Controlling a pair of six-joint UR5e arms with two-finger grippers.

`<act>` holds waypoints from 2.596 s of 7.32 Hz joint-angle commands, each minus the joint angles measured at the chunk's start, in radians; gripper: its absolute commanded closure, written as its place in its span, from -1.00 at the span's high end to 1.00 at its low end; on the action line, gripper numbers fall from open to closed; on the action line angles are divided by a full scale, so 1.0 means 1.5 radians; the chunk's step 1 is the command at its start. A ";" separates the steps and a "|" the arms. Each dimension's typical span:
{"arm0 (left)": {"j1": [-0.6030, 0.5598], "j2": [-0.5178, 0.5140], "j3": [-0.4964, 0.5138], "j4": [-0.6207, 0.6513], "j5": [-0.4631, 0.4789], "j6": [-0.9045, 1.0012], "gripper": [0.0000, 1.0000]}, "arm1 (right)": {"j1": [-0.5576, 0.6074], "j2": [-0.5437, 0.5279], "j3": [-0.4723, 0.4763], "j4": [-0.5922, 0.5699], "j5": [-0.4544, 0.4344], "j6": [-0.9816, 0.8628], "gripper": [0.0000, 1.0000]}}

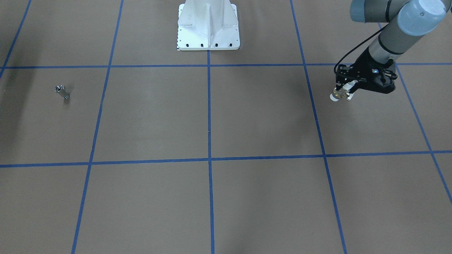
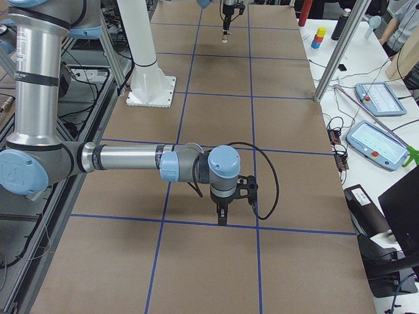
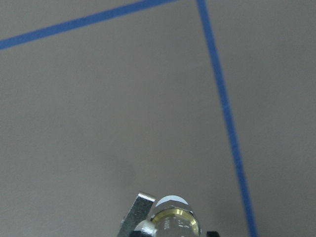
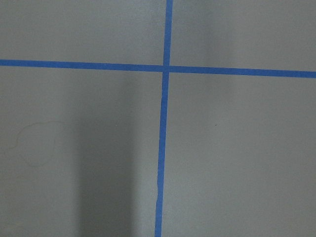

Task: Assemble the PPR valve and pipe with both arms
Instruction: 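Lift the valve with the left gripper and carry it to table center, then lower the valve upright onto the table and open the left gripper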

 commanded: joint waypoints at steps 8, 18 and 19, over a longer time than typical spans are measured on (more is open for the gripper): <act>0.230 -0.543 0.430 0.010 0.150 -0.406 -1.00 | 0.000 0.001 -0.001 -0.001 0.004 0.000 1.00; 0.232 -0.538 0.432 0.017 0.153 -0.400 0.40 | 0.000 0.001 -0.001 -0.002 0.004 0.000 1.00; 0.232 -0.538 0.431 0.017 0.153 -0.400 0.58 | 0.000 0.001 -0.001 -0.002 0.004 0.000 1.00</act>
